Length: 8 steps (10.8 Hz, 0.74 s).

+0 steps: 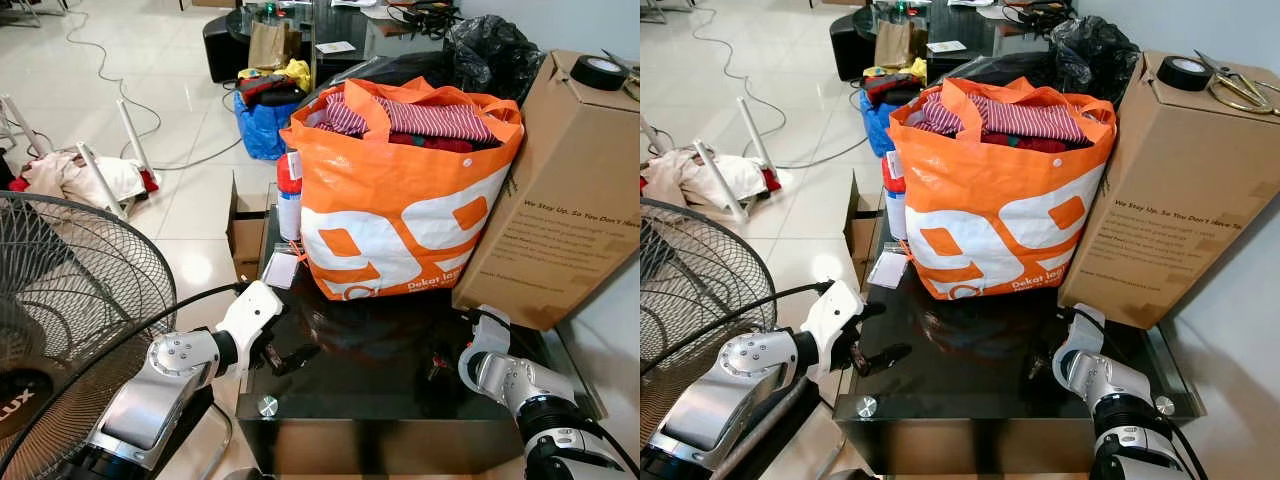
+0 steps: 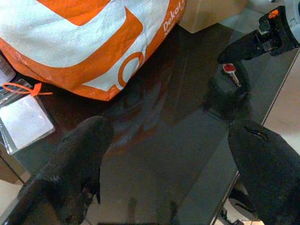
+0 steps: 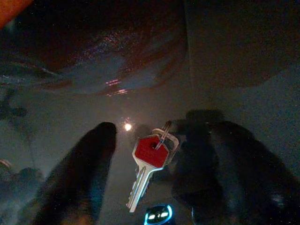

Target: Hang keys on a hook

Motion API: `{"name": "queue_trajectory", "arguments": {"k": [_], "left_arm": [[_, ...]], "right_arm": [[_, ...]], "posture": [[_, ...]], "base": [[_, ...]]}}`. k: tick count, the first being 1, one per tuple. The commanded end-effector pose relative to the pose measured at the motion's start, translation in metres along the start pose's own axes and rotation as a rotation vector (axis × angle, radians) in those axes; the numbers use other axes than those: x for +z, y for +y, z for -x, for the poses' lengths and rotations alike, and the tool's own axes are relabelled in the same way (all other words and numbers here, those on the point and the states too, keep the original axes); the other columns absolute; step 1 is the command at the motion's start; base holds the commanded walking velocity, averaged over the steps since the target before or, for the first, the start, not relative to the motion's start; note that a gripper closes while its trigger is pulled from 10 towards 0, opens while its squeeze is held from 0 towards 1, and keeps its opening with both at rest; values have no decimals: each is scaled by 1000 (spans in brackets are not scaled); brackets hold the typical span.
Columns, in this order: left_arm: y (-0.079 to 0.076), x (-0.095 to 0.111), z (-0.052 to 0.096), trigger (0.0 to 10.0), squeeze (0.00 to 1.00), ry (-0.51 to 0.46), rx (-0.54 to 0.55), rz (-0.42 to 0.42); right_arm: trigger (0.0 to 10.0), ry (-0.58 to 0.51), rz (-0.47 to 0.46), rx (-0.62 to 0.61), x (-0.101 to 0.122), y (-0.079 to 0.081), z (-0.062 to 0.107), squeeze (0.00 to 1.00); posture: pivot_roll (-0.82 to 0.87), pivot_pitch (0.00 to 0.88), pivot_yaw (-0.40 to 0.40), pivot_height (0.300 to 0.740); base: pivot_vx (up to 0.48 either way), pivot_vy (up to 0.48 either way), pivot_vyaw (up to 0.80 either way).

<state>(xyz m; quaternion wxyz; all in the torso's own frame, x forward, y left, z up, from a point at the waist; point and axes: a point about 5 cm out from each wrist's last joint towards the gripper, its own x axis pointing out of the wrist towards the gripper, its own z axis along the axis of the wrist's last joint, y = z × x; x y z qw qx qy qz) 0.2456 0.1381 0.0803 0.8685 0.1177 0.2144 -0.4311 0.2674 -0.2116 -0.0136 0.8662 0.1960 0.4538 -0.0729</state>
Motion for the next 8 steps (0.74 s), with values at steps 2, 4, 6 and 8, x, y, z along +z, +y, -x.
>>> {"name": "queue_trajectory", "arguments": {"k": [2,4,6,8], "left_arm": [[1,4,1,10000,90,-5,-5,-24],[1,4,1,10000,86,-3,-6,-26],[1,4,1,10000,90,-3,-4,-31],[1,4,1,10000,94,-1,-5,-33]], "right_arm": [[0,28,-36,-3,-6,-2,-1,0],[0,27,-39,2,-7,0,-2,0],[0,22,-49,5,-8,-1,-2,0],[0,20,-55,5,-8,-1,-2,0]], "posture": [[-2,0,-41,740],[-1,0,-41,740],[2,0,-39,740],[2,0,-39,740]], "base": [[0,0,0],[0,0,0],[0,0,0],[0,0,0]]}}
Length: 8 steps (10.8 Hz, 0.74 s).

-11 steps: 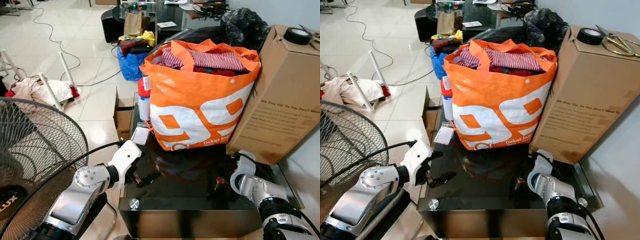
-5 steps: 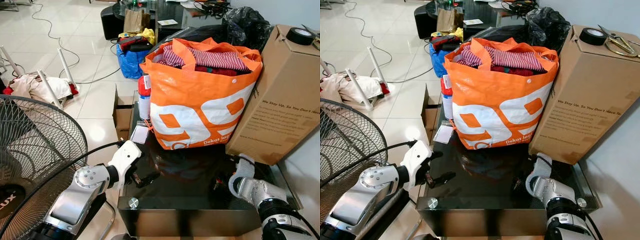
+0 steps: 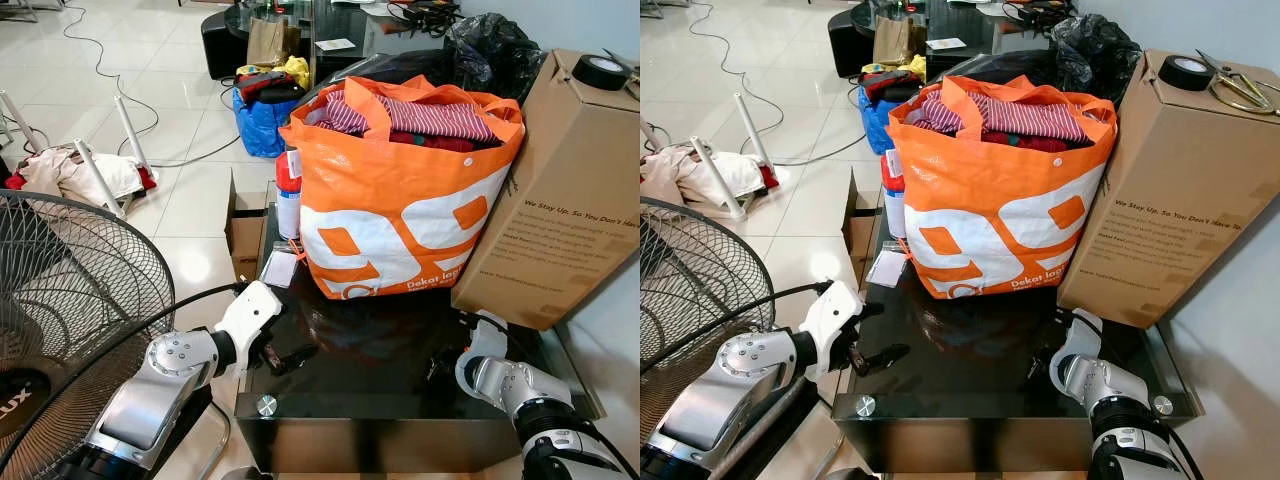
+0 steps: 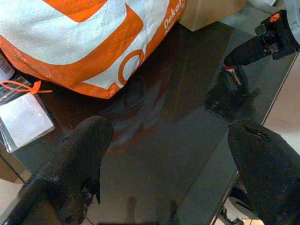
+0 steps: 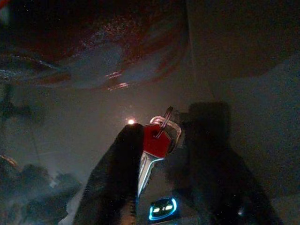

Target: Hang keys on a hook

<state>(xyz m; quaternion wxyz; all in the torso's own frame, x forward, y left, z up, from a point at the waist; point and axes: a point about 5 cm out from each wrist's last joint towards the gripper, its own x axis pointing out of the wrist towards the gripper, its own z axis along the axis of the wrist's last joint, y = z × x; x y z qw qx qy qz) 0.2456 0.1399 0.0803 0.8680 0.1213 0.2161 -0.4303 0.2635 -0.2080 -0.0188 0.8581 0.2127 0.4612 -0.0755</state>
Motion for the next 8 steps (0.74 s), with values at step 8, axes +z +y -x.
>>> {"name": "queue_trajectory", "arguments": {"k": [8], "left_arm": [[1,5,0,10000,90,-2,-8,-35]], "right_arm": [[0,-2,-18,-3,-4,-2,-1,0]], "posture": [[1,0,-36,740]], "base": [[0,0,0]]}}
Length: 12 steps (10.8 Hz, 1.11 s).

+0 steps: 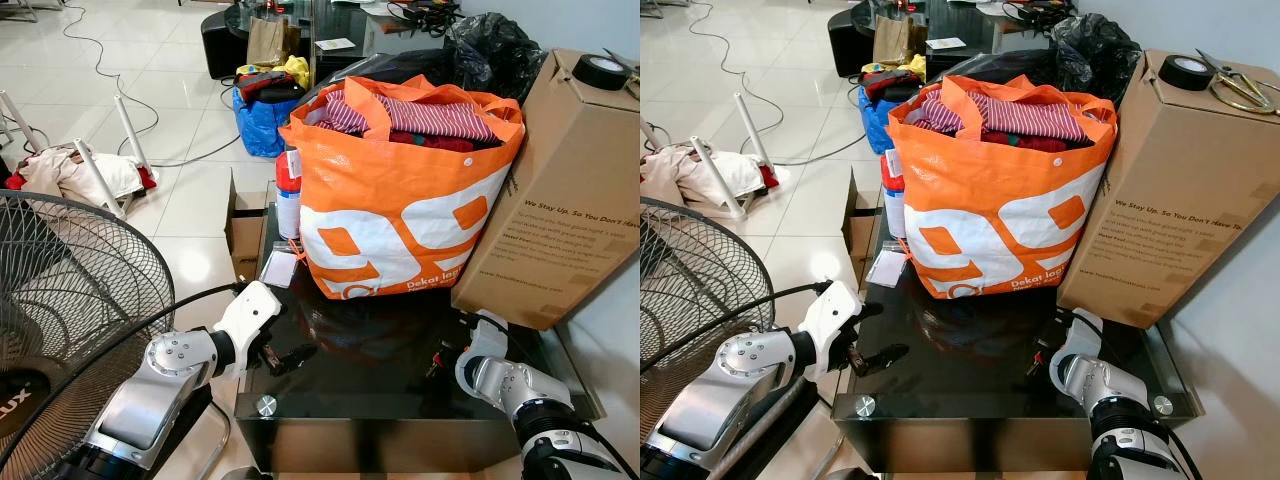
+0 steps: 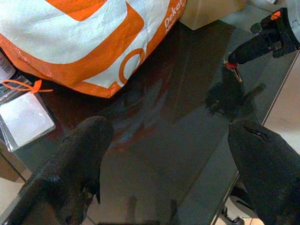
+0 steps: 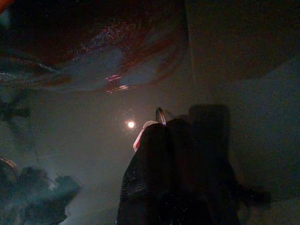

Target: Hang keys on a hook

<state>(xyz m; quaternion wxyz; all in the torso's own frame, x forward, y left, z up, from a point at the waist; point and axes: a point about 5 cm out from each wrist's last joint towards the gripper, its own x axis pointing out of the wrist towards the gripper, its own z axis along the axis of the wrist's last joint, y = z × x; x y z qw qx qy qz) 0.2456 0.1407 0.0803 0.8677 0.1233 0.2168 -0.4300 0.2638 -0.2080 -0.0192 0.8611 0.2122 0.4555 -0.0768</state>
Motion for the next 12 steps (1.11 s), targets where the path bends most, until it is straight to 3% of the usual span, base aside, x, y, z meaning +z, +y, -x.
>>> {"name": "queue_trajectory", "arguments": {"k": [1,4,6,10,11,12], "left_arm": [[1,5,0,10000,90,-5,-8,-32],[1,4,0,10000,86,-4,-1,-37],[1,6,-1,10000,94,-27,31,-49],[15,22,2,10000,71,-193,306,-36],[20,29,5,10000,71,-260,425,-12],[20,35,8,10000,78,-308,508,17]], "right_arm": [[0,4,-21,0,-4,-2,-1,0],[0,-86,-27,74,6,-1,4,0],[0,-140,-28,122,12,-6,16,0],[0,-433,75,264,33,6,69,0],[3804,-570,175,273,45,22,89,0],[8706,-684,298,230,55,37,103,0]], "posture": [[3,0,-35,740],[3,0,-32,740],[-9,0,-28,740],[-39,0,3,740],[-47,0,10,740],[-49,0,8,740]], "base": [[0,0,0],[0,0,0],[0,0,0],[0,0,0],[0,0,0],[0,0,0]]}}
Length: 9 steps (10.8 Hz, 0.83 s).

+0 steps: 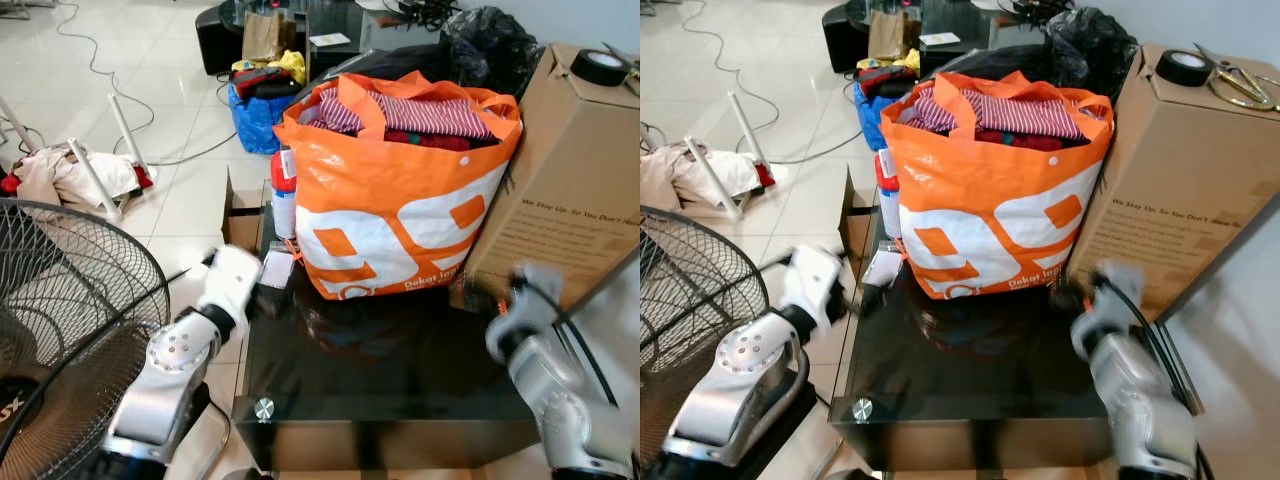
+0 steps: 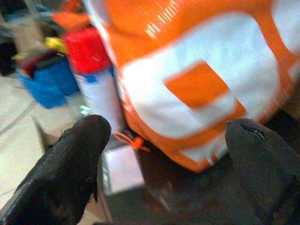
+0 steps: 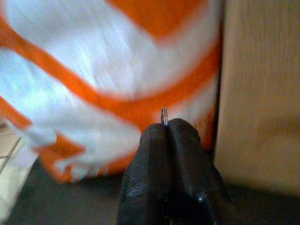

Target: Hang keys on a hook

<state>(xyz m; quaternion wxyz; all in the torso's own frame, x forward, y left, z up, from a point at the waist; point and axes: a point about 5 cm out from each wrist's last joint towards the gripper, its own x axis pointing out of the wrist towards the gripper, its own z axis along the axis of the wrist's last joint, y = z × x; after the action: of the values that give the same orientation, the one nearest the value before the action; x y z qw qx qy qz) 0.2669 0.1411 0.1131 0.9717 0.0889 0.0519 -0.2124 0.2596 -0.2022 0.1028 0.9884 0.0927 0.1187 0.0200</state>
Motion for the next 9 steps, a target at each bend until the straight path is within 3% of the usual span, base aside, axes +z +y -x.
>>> {"name": "queue_trajectory", "arguments": {"k": [1,4,9], "left_arm": [[4,2,4,10000,78,-12,68,-17],[4,4,4,10000,82,-33,139,-30],[4,5,1,10000,78,-33,164,-14]], "right_arm": [[10000,-55,71,-46,10,1,0,0],[10000,-125,45,-27,18,14,2,0],[10000,-119,73,-33,16,14,-2,0]], "posture": [[-44,0,6,740],[-36,0,2,740],[-41,0,4,740]], "base": [[0,0,0],[0,0,0],[0,0,0]]}}
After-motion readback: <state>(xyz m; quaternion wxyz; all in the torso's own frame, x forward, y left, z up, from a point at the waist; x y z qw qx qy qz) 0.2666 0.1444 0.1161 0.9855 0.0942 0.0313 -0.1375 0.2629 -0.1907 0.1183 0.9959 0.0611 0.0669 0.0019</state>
